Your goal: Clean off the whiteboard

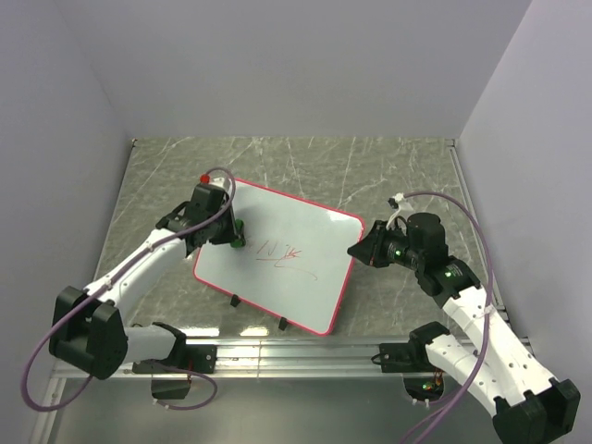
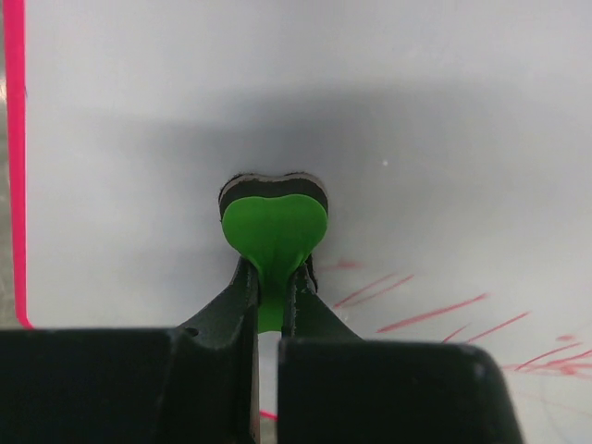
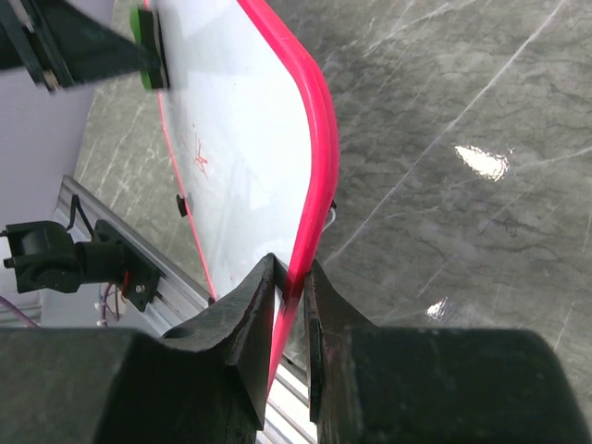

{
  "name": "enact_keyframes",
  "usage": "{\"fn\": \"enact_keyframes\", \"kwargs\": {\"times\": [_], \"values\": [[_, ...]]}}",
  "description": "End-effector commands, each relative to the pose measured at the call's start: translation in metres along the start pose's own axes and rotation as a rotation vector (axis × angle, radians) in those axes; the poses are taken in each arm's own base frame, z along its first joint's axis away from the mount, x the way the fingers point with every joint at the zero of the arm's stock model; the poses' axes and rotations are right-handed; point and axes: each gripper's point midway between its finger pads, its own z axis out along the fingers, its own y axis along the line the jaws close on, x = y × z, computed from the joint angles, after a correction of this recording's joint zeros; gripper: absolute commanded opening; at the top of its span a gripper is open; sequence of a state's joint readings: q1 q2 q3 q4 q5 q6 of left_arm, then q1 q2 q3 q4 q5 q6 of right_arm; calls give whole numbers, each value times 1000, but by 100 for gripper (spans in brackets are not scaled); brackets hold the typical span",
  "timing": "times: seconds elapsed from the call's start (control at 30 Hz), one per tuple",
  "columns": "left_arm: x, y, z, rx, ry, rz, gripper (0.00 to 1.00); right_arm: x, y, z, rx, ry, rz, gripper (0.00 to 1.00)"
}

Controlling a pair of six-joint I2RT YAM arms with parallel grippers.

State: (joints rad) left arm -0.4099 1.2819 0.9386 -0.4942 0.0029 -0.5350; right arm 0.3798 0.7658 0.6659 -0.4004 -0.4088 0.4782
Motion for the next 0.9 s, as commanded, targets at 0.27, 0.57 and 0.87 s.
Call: {"fn": "enact_keyframes", "kwargs": {"times": [0.27, 0.57, 0.87], "values": [[78, -58, 13, 105, 144, 64, 0, 0, -3, 10, 6, 15, -53, 0], [106, -174, 17, 263, 213, 184, 0, 2, -1, 14, -1, 27, -67, 0], [118, -208, 9, 307, 237, 239, 0, 1, 0, 14, -1, 24, -84, 0]]}}
